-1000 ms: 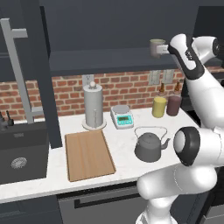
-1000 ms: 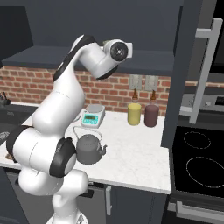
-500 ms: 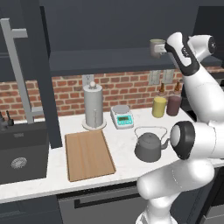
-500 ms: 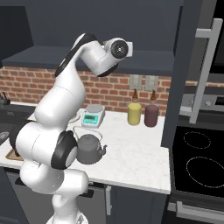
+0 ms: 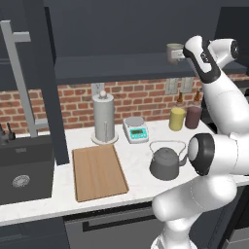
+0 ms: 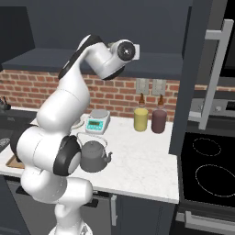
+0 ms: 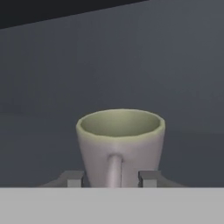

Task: Pick the kettle from the counter and place it on the tray. Then pick the mug from the cabinet and place it on the tray. Then close the cabinet doors.

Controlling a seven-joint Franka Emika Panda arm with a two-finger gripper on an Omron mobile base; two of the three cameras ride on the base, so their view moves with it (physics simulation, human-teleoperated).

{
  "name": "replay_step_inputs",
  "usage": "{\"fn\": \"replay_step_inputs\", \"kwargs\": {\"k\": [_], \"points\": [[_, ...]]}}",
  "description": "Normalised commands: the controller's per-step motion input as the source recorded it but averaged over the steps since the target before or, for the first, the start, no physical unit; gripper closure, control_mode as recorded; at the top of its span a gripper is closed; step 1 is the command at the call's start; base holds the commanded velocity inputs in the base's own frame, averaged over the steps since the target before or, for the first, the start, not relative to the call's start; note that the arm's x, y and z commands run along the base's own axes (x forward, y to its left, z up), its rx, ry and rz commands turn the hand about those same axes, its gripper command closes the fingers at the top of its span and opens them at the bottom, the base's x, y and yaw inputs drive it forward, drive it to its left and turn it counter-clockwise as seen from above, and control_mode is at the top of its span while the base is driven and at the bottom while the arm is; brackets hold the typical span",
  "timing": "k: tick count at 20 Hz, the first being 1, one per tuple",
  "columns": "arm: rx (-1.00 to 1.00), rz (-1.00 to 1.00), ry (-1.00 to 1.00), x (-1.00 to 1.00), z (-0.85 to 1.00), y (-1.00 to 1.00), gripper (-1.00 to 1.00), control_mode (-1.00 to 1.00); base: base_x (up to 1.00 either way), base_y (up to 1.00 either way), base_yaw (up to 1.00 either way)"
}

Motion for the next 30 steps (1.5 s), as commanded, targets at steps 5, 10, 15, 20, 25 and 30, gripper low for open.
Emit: {"fn": "replay_step_inputs", "kwargs": {"k": [5,10,15,20,25,30], "points": [[0.00,0.00,0.00,0.00,0.00,0.00,1.00,-1.00,0.00,0.00,0.00],[0.00,0.00,0.02,0.00,0.00,0.00,1.00,-1.00,0.00,0.00,0.00],[0.00,0.00,0.00,0.00,0.00,0.00,1.00,-1.00,0.00,0.00,0.00],[0.00,0.00,0.00,-0.06,-0.02,0.00,1.00,-1.00,0.00,0.00,0.00],[0.01,0.00,0.00,-0.34,-0.02,0.00,1.00,-1.00,0.00,0.00,0.00],[0.06,0.00,0.00,-0.46,-0.03,0.00,1.00,-1.00,0.00,0.00,0.00]]}}
